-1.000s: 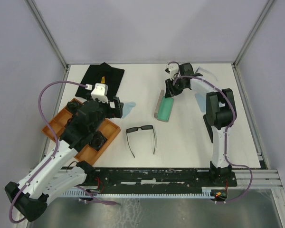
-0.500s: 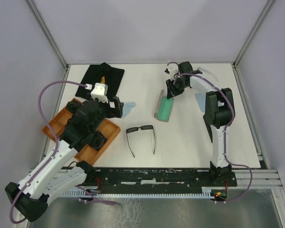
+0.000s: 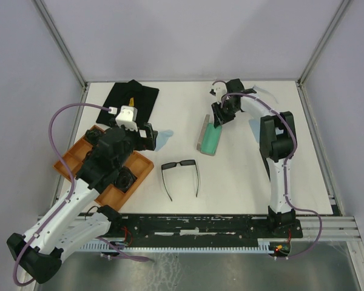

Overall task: Organize the sunglasses
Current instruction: Adjust the sunglasses case at the center of the board.

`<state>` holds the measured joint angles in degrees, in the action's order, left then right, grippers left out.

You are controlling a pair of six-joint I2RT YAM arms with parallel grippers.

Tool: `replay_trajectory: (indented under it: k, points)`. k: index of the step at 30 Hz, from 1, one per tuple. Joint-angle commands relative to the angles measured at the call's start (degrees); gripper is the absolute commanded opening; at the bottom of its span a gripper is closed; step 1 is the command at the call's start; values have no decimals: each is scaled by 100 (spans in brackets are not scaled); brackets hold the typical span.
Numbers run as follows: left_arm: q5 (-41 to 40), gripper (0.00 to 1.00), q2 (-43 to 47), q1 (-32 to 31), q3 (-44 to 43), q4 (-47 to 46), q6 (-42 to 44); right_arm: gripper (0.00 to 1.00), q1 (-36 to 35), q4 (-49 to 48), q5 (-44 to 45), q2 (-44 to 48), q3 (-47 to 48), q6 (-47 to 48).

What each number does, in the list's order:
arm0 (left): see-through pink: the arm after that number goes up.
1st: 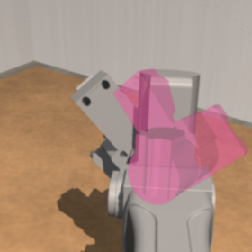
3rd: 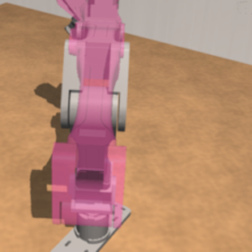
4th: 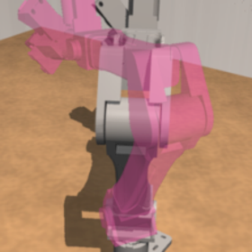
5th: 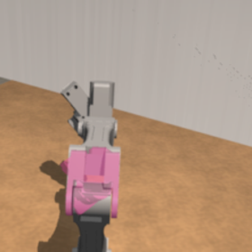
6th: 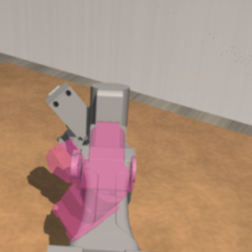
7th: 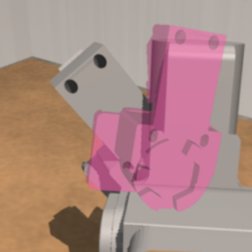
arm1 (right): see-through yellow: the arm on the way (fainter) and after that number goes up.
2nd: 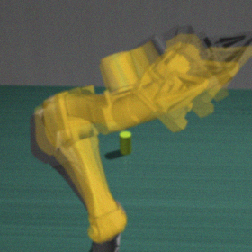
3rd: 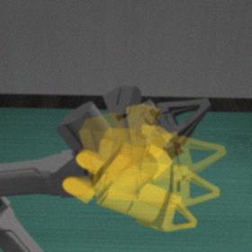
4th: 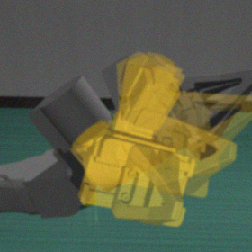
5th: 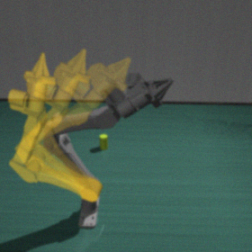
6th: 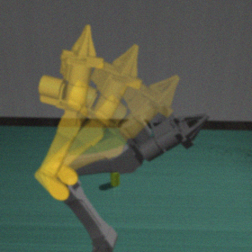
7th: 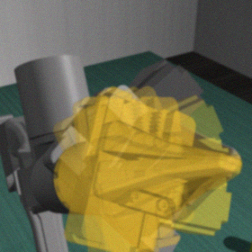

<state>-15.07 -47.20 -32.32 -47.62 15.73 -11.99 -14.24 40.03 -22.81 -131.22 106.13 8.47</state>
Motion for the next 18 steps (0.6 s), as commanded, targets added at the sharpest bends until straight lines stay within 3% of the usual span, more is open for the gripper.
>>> replay_trajectory:
  k: [1,6,18]
  points:
    - [100,99,61,53,-28,-314,-235,42,-50,51,80,-64,235,54]
    - [118,99,66,89,-19,-310,-246,40,-87,128,67,-99,322,68]
    - [160,99,69,120,-15,-325,-258,14,-132,-372,588,235,-276,-587]
